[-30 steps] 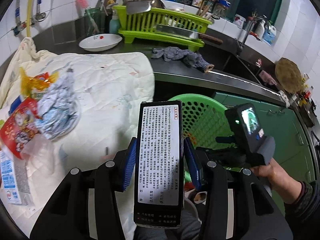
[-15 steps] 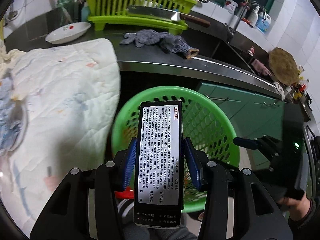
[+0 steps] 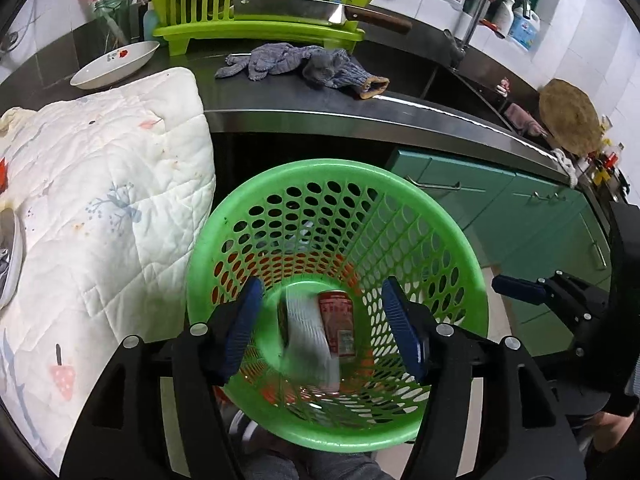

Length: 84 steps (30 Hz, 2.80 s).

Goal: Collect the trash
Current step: 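Drop the black box into the green basket with the left gripper, then grasp the crumpled foil with the right gripper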

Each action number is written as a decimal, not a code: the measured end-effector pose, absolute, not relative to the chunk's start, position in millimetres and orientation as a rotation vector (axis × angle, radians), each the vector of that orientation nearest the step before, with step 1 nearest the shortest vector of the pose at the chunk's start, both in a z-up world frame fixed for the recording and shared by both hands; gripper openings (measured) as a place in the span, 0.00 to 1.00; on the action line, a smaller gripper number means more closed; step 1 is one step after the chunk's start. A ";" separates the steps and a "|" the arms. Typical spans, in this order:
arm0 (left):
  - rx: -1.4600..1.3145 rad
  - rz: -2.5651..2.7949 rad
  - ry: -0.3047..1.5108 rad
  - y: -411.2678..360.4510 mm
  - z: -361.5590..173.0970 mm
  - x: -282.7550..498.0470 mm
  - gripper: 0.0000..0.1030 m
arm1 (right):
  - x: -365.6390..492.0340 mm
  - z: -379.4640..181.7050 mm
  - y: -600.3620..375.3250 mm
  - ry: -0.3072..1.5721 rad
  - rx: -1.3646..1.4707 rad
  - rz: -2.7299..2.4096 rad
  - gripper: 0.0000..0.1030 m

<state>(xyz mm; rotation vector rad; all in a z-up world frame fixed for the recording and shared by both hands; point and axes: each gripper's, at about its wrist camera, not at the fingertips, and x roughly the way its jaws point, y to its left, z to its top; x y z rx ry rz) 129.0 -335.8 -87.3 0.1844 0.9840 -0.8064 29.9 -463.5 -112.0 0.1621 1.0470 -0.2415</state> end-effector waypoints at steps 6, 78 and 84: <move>0.169 -0.794 0.953 -315.5 -75.7 123.4 0.60 | 30.1 -108.0 -452.2 1.036 0.163 -0.216 0.71; -0.103 -0.376 0.848 -41.9 -47.3 127.7 0.51 | 261.5 -58.2 -201.2 0.889 0.220 0.300 0.51; -0.098 -0.382 0.858 -48.9 -51.2 141.2 0.45 | 252.1 -51.4 -205.9 0.867 0.218 0.312 0.45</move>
